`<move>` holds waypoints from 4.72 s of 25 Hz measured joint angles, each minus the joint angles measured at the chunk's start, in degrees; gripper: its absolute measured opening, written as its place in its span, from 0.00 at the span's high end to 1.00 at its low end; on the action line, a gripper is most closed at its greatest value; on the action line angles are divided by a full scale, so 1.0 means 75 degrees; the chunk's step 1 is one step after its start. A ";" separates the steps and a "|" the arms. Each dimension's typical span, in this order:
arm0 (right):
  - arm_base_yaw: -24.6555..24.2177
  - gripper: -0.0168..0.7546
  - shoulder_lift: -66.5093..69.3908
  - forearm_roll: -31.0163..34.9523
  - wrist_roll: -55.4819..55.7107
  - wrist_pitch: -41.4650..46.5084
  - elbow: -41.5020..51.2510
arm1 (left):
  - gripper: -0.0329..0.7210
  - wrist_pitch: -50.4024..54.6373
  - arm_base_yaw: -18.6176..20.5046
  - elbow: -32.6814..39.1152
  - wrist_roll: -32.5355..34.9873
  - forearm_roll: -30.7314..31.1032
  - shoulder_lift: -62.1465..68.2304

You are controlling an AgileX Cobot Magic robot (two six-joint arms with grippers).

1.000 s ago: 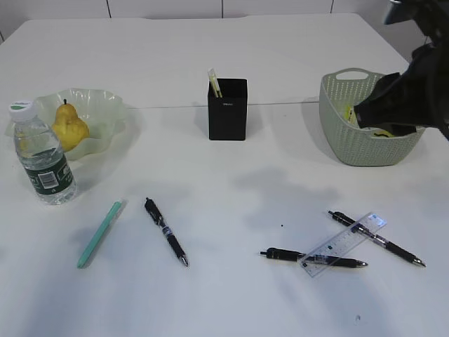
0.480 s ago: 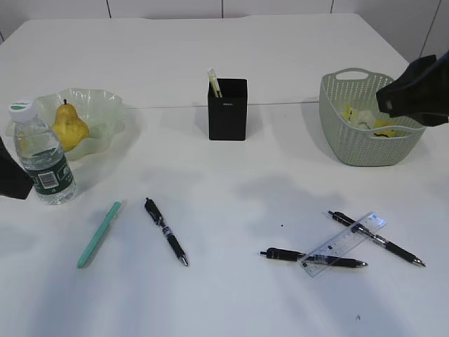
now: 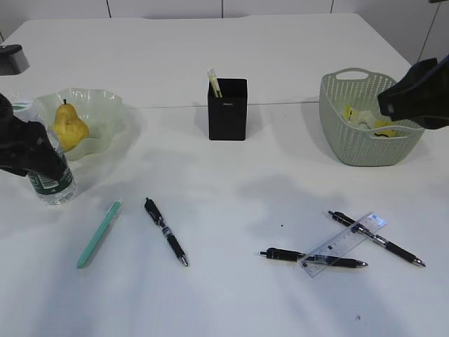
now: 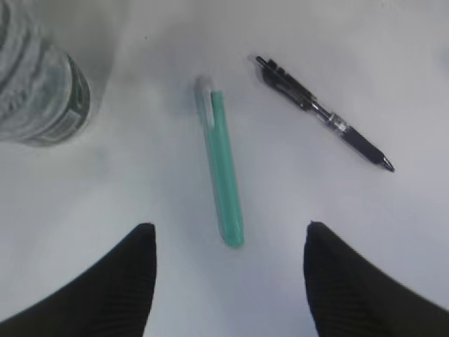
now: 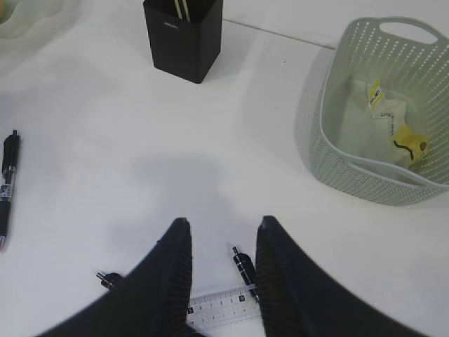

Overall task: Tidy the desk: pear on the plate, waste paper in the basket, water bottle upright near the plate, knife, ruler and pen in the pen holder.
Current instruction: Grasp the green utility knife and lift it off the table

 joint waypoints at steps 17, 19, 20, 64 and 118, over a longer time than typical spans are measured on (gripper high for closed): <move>0.0000 0.64 0.0000 -0.0134 0.0000 0.0199 0.0000 | 0.34 -0.1216 -0.1454 -0.0401 0.0132 0.0793 0.1585; 0.0000 0.64 0.0000 -0.0134 0.0000 0.0272 0.0000 | 0.34 -0.1221 -0.1454 -0.0611 0.0098 0.0852 0.1826; 0.0000 0.64 0.0000 -0.0134 0.0000 0.0289 0.0000 | 0.34 -0.1233 -0.1454 -0.0740 0.0098 0.0869 0.1955; 0.0000 0.64 0.0000 -0.0176 0.0014 0.0581 0.0000 | 0.39 -0.0953 -0.1454 -0.1475 -0.0010 0.1492 0.3791; 0.0000 0.64 -0.0175 -0.0493 0.0014 0.0613 0.0000 | 0.90 -0.0966 -0.1463 -0.1536 -0.0010 0.1853 0.3905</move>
